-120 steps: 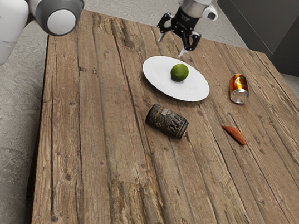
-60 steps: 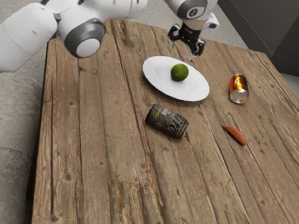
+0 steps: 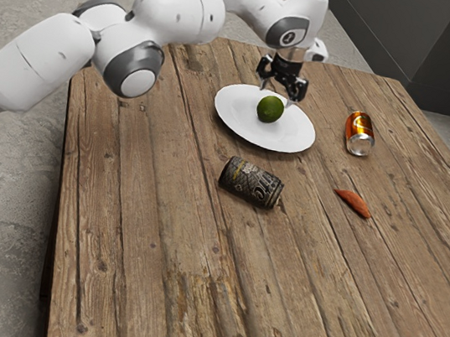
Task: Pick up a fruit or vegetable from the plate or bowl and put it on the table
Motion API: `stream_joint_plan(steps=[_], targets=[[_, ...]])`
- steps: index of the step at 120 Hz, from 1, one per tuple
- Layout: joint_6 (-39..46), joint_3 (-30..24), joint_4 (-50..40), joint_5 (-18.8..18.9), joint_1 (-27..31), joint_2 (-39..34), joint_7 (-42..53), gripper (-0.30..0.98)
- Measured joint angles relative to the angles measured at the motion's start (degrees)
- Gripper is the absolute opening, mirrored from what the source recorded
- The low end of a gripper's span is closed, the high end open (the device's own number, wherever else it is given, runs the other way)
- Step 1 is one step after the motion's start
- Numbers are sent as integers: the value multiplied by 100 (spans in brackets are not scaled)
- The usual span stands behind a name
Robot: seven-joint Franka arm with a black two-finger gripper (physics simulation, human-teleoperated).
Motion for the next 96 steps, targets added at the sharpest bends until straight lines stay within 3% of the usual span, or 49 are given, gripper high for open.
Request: stream_joint_plan(steps=[96], targets=[[-157,-220,0,-32,162,230,519,69]])
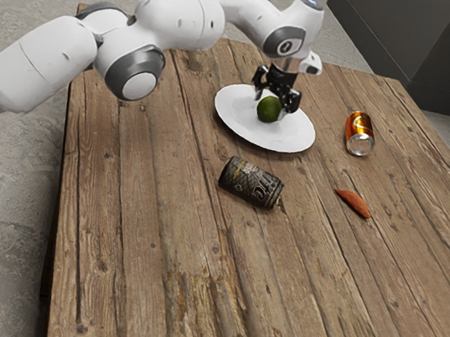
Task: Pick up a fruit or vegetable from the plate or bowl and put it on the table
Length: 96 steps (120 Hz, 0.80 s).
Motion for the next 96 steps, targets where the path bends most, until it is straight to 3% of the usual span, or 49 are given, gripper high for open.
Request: stream_joint_plan(steps=[86,96], targets=[[403,-21,0,-18,0,184,111,69],[433,-13,-6,-17,0,192,115,53]])
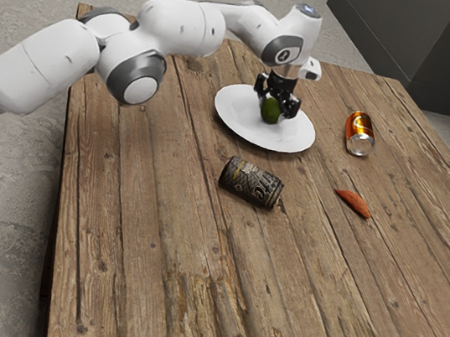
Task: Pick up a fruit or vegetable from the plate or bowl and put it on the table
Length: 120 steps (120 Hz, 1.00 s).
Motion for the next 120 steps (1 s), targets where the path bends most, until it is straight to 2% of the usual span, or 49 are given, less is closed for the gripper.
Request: stream_joint_plan(steps=[10,32,49,66,106,110,120], targets=[[46,12,-8,18,41,2,-1,42],[-71,46,26,64,68,-123,-61,37],[-938,714,398,70,158,-234,-211,34],[-1747,962,574,58,745,-269,-328,38],[-2460,1193,588,33,959,-271,-502,39],[-2495,1194,588,-86,1045,-270,-523,47],[-2569,1204,573,-401,1235,-262,-574,56]])
